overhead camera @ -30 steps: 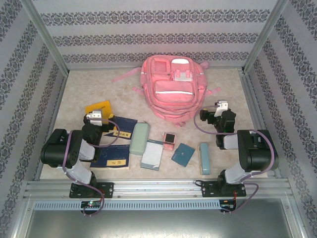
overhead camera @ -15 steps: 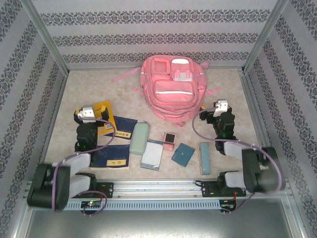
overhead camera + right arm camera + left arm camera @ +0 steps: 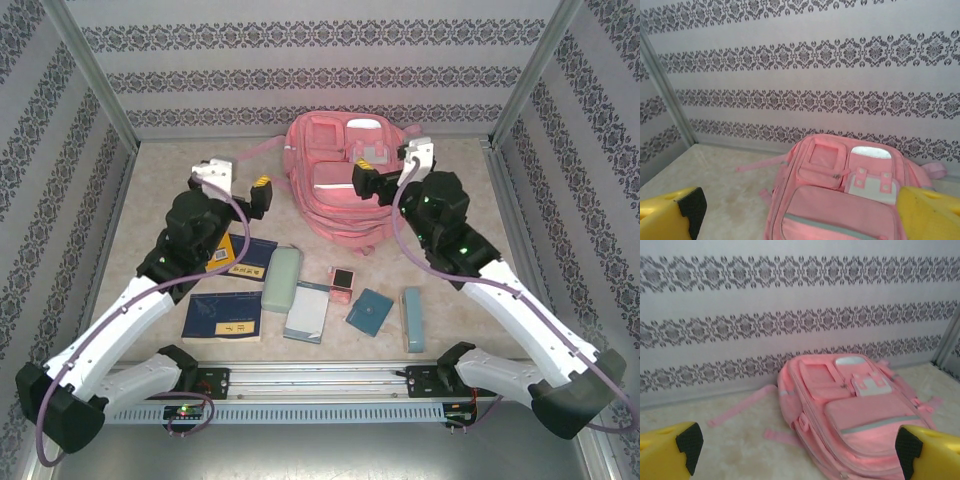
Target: Pack the student bag
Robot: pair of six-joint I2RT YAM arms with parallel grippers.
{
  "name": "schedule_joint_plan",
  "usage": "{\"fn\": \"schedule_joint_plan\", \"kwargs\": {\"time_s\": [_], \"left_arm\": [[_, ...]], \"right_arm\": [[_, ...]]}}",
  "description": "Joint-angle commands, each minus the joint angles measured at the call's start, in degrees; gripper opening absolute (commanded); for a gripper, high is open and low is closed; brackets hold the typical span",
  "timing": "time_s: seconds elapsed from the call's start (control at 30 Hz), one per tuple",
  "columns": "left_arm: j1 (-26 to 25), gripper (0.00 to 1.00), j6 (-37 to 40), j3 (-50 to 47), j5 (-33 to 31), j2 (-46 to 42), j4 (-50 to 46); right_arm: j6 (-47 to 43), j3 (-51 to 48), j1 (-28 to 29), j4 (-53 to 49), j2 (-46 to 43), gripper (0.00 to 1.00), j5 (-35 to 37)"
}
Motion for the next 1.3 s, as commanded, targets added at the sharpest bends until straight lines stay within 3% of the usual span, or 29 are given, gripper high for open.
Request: {"fn": "schedule_joint_plan", "kwargs": {"time_s": [0.0, 0.1, 0.17, 0.2, 0.27, 0.33, 0.37, 0.47, 0.53, 0.67, 0.73, 0.77, 0.83, 0.9, 0.97, 1.03, 1.1, 1.2, 1.27], "left_arm": [[-0.2, 1.0, -7.2, 5.7, 0.4, 1.7, -21.3], [0.8, 1.0, -10.5, 2.8, 7.7, 2.4, -17.1], [1.0, 1.0, -14.1, 0.6, 12.4, 2.6, -12.9], [1.0, 1.0, -15.5, 0.0, 13.9, 2.7, -11.4], [1.0, 0.99, -18.2, 0.2, 15.0, 4.0, -10.4], [1.1, 0.98, -18.6, 1.9, 13.7, 6.8, -12.1], [1.3, 0.98, -19.6, 2.5, 13.0, 8.6, -12.6], [2.1, 1.0, -23.9, 6.2, 11.6, 15.5, -15.6], [2.1, 1.0, -24.7, 10.6, 11.3, 19.7, -19.1], [2.2, 1.0, -23.9, 19.0, 11.8, 26.5, -27.3], [2.2, 1.0, -22.2, 21.5, 12.1, 28.6, -30.0], [2.2, 1.0, -21.4, 22.4, 12.2, 29.7, -31.3], [2.2, 1.0, -20.8, 22.8, 12.1, 31.3, -32.5], [2.1, 1.0, -20.9, 22.0, 13.1, 32.4, -32.2], [2.2, 1.0, -21.3, 20.6, 14.8, 32.9, -31.3], [2.2, 1.0, -21.9, 20.0, 16.1, 33.1, -30.6], [2.1, 1.0, -22.3, 20.0, 16.5, 33.3, -30.5], [2.1, 1.0, -22.9, 19.5, 16.7, 33.1, -29.9], [2.1, 1.0, -23.1, 19.3, 17.0, 32.7, -29.8]], "right_arm": [[-0.1, 1.1, -1.9, -15.1, 0.1, 0.98, -8.2], [6.5, 1.7, -9.8, -15.5, 3.4, 0.98, -24.5], [11.9, 3.2, -12.7, -16.3, 6.3, 0.98, -28.5], [11.3, 3.5, -11.7, -17.0, 6.6, 0.98, -24.3], [6.5, 4.2, -6.9, -20.0, 6.5, 0.98, -5.1], [4.8, 6.2, -5.4, -23.4, 8.2, 0.98, 4.1], [5.7, 7.2, -6.1, -25.0, 9.1, 0.98, 3.8], [10.0, 7.5, -10.4, -24.1, 10.3, 0.98, -11.5], [14.0, 5.5, -13.6, -21.8, 10.5, 0.98, -17.1], [10.1, 11.7, -11.6, -33.6, 17.2, 0.98, -0.8], [7.2, 12.6, -8.8, -34.6, 19.2, 0.98, 6.9], [4.7, 11.4, -7.5, -32.1, 19.0, 0.98, 7.5], [5.4, 7.0, -6.1, -25.8, 17.5, 0.98, 4.8], [14.3, 1.7, -7.7, -21.1, 14.2, 0.98, 2.1], [19.9, -6.9, -13.2, -8.7, 10.4, 0.98, -10.9], [20.3, -4.0, -14.9, -11.1, 14.0, 0.98, -16.8], [17.6, 0.6, -14.2, -17.3, 19.3, 0.98, -17.7], [25.0, -3.8, -15.6, -11.6, 21.0, 0.98, -11.9], [32.8, -7.1, -20.3, -4.6, 23.1, 0.98, -19.5]]}}
